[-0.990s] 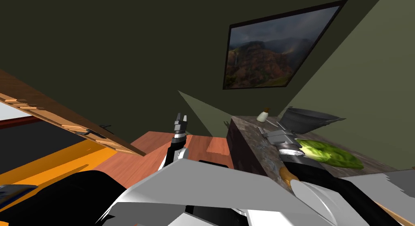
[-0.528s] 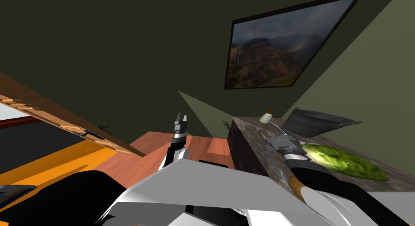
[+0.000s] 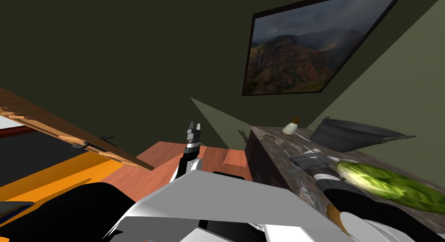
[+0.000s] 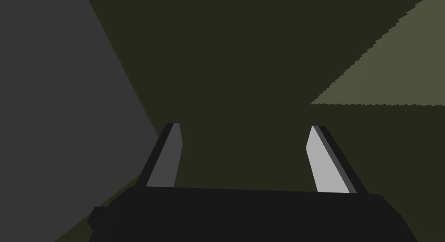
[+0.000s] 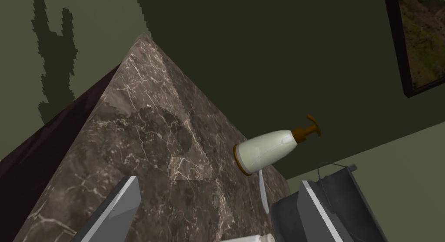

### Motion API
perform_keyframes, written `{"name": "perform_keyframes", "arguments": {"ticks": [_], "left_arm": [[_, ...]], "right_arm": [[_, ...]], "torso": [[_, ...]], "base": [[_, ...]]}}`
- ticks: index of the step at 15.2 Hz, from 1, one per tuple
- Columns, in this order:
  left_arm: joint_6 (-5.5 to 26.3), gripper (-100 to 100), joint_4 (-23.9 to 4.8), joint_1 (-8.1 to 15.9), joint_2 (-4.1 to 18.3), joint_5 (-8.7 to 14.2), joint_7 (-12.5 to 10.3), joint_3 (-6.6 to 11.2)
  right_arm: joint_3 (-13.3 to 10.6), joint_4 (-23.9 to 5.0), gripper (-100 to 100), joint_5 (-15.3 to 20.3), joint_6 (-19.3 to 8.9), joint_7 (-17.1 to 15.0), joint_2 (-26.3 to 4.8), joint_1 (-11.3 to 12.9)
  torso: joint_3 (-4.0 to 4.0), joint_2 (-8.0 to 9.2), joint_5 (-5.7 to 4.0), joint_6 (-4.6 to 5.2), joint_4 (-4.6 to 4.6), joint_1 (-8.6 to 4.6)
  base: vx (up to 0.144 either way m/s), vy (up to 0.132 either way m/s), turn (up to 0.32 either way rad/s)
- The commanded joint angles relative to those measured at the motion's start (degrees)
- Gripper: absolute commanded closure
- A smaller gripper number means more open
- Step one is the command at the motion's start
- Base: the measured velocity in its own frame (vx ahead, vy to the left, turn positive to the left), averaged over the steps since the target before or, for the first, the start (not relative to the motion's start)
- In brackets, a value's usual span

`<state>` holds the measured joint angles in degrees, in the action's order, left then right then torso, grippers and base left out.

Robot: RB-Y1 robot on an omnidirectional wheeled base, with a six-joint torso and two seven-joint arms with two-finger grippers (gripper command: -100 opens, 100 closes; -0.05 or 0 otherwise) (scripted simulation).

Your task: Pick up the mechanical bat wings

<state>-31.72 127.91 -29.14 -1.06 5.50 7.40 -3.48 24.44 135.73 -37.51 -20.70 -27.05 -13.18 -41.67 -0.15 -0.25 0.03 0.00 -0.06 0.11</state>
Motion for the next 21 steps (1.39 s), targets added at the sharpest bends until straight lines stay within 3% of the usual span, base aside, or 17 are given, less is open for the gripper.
{"name": "perform_keyframes", "arguments": {"ticks": [1,3,4,7,8,10,11,14,15,18,19,21], "left_arm": [[0.0,0,0.0,0.0,0.0,0.0,0.0,0.0],[0.0,0,0.0,0.0,0.0,0.0,0.0,0.0],[0.0,0,0.0,0.0,0.0,0.0,0.0,0.0],[0.0,0,0.0,-0.01,0.0,0.0,0.0,0.0],[0.0,0,0.0,0.0,0.0,0.0,0.0,0.0],[0.0,0,0.0,-0.01,0.0,0.0,0.0,0.0],[0.0,0,0.0,0.0,0.0,0.0,0.0,0.0],[0.0,0,0.0,-0.01,0.0,0.0,0.0,0.0],[0.0,0,0.0,0.0,0.0,0.0,0.0,0.0],[0.0,0,0.0,0.0,0.0,0.0,0.0,0.0],[0.0,0,0.0,0.0,0.0,0.0,0.0,0.0],[0.0,0,0.0,-0.01,0.0,0.0,0.0,0.0]], "right_arm": [[2.53,-1.22,-100,-1.9,-2.86,-1.78,0.19,-1.03],[2.53,-1.22,-100,-1.9,-5.38,-1.78,0.19,-1.03],[4.9,-2.13,-100,-3.57,-7.19,-3.41,0.58,-2.24],[4.9,-2.13,-100,-3.57,-9.87,-3.41,0.58,-2.24],[7.33,-3.08,-100,-5.17,-11.84,-5.01,0.98,-3.44],[7.33,-3.08,-100,-5.17,-14.38,-5.01,0.98,-3.44],[9.76,-4.06,-100,-6.7,-15.93,-6.58,1.37,-4.63],[9.79,-4.06,-100,-6.7,-18.88,-6.58,1.37,-4.63],[12.29,-5.08,-100,-8.15,-21.11,-8.12,1.75,-5.81],[12.29,-5.08,-100,-8.15,-23.35,-8.12,1.75,-5.81],[14.81,-6.13,-100,-9.52,-25.36,-9.61,2.1,-6.96],[14.81,-6.13,-100,-9.52,-27.16,-9.61,2.1,-6.96]], "torso": [[0.0,0.0,0.0,0.0,0.0,0.0],[-0.05,-0.1,0.0,0.0,-0.02,0.0],[-0.04,-0.08,0.0,0.0,-0.02,-0.01],[-0.08,-0.14,0.0,0.0,-0.03,-0.01],[-0.03,-0.06,-0.01,0.0,-0.01,-0.03],[-0.07,-0.14,0.0,0.0,-0.02,0.03],[-0.07,-0.12,0.0,0.0,-0.03,0.02],[-0.1,-0.18,0.0,0.0,-0.04,0.02],[-0.05,-0.09,0.0,0.0,-0.02,0.0],[-0.07,-0.12,-0.01,0.0,-0.02,-0.02],[-0.03,-0.04,-0.01,0.0,-0.01,-0.03],[-0.06,-0.12,-0.01,0.01,-0.02,-0.04]], "base": [[0.082,0.015,0.013],[0.087,0.018,0.007],[0.104,0.027,0.004],[0.084,0.015,0.0],[0.088,0.019,0.005],[0.096,0.027,-0.003],[0.098,0.018,-0.002],[0.094,0.019,-0.003],[0.083,0.018,-0.003],[0.08,0.012,-0.006],[0.078,0.004,-0.001],[0.101,0.01,-0.012]]}}
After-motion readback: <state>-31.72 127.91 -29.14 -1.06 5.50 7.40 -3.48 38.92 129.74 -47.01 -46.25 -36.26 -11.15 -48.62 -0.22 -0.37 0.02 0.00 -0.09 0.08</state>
